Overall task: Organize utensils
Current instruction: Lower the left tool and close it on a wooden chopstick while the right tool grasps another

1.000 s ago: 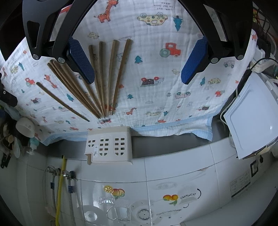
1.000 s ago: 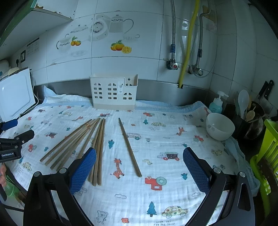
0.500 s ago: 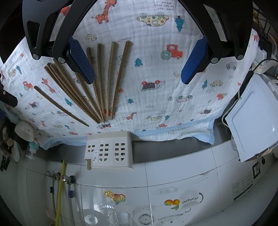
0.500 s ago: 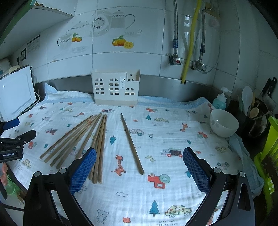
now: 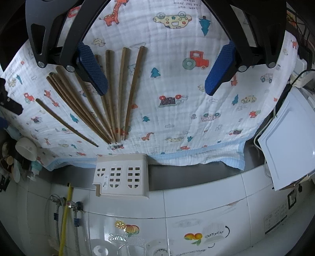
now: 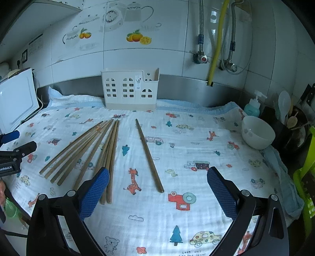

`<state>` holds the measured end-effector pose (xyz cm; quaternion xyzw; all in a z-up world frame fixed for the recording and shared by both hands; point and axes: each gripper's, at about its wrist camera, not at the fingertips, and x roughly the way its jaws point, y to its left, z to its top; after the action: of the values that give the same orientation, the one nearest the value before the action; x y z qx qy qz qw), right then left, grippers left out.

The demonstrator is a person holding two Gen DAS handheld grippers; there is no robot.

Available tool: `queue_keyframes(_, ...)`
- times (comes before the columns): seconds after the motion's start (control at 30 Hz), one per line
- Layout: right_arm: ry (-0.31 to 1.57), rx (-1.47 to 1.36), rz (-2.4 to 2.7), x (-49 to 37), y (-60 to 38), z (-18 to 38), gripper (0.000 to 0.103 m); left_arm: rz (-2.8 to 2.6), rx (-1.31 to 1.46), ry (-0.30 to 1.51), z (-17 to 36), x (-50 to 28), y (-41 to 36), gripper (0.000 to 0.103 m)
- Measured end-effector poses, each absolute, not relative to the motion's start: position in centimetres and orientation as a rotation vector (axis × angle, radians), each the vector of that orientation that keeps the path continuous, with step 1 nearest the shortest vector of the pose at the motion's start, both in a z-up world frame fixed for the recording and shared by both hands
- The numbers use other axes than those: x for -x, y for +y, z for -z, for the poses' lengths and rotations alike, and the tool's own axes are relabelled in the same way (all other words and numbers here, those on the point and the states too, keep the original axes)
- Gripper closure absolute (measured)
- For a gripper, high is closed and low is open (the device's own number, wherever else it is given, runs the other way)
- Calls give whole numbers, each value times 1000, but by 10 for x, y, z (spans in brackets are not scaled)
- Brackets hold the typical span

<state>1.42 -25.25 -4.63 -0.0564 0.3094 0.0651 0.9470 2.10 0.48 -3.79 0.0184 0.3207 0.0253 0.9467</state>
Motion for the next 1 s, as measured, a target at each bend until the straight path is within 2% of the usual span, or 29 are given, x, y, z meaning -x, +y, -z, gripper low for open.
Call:
queue_keyframes(0.1, 647, 103, -142, -17, -254, 50, 7, -42, -20, 666, 38, -23, 9, 15)
queue_keyframes(0.17, 657, 95, -150, -20, -254, 54, 8, -44, -18, 678, 41, -25, 10, 26)
queue_keyframes(0.2, 661, 91, -155, -20, -255, 55, 9, -41, -11, 685, 43, -26, 12, 28)
queue_keyframes(0.27, 678, 86, -169, -23, -255, 59, 17, -41, -7, 698, 46, -28, 13, 31)
queue_keyframes(0.3, 688, 84, -177, -25, -256, 61, 25, -35, -7, 705, 47, -29, 14, 38)
queue_keyframes(0.47, 719, 70, -198, -29, -259, 70, 34, -17, -15, 739, 58, -30, 15, 54)
queue_keyframes(0.73, 760, 34, -224, -38, -268, 81, 54, -1, -24, 812, 80, -31, 22, 71)
queue_keyframes(0.83, 777, 29, -232, -42, -269, 86, 62, 20, -17, 826, 84, -32, 22, 72)
queue_keyframes(0.87, 782, 26, -234, -43, -270, 87, 63, 42, -15, 829, 85, -32, 20, 77)
queue_keyframes(1.0, 786, 25, -246, -46, -270, 88, 72, 90, -19, 831, 87, -33, 11, 78)
